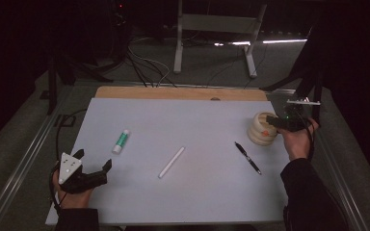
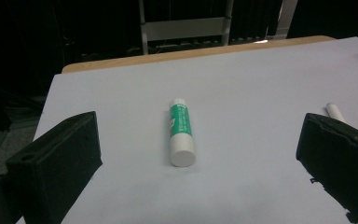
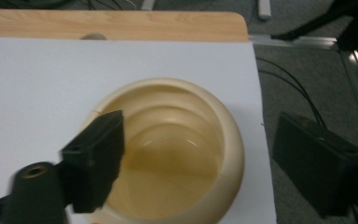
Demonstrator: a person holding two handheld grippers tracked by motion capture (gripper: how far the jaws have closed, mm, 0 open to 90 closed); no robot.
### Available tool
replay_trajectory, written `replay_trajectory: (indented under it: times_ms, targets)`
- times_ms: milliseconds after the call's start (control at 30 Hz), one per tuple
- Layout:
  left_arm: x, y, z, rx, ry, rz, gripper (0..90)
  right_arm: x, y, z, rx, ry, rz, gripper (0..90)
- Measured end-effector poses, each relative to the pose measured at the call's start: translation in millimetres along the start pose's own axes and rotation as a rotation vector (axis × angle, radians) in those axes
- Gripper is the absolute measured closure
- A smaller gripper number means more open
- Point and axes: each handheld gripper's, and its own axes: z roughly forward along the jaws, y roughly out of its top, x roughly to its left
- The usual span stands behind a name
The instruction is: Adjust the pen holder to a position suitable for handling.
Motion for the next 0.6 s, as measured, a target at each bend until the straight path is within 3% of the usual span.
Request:
replay_trajectory:
  times_ms: [133,167,433,600]
  targets:
    - [0.2,0.0,-0.3,-0.001,0.001,-0.001,0.3,-3.2,-1.1,4.7,0.024,-0.016,0.029,29.0]
    - [0.5,-0.3,0.0,0.003,0.003,0.003,0.3,-5.9,-2.7,8.2,0.041,-0.028,0.041,36.4]
    - [0.1,-0.4,0.1,0.006,0.006,0.006,0.3,-13.9,-10.5,18.9,0.113,-0.045,0.096,55.3]
    - [-0.2,-0.5,0.1,0.005,0.009,0.009,0.3,-14.4,-13.6,19.9,0.108,-0.062,0.135,69.3]
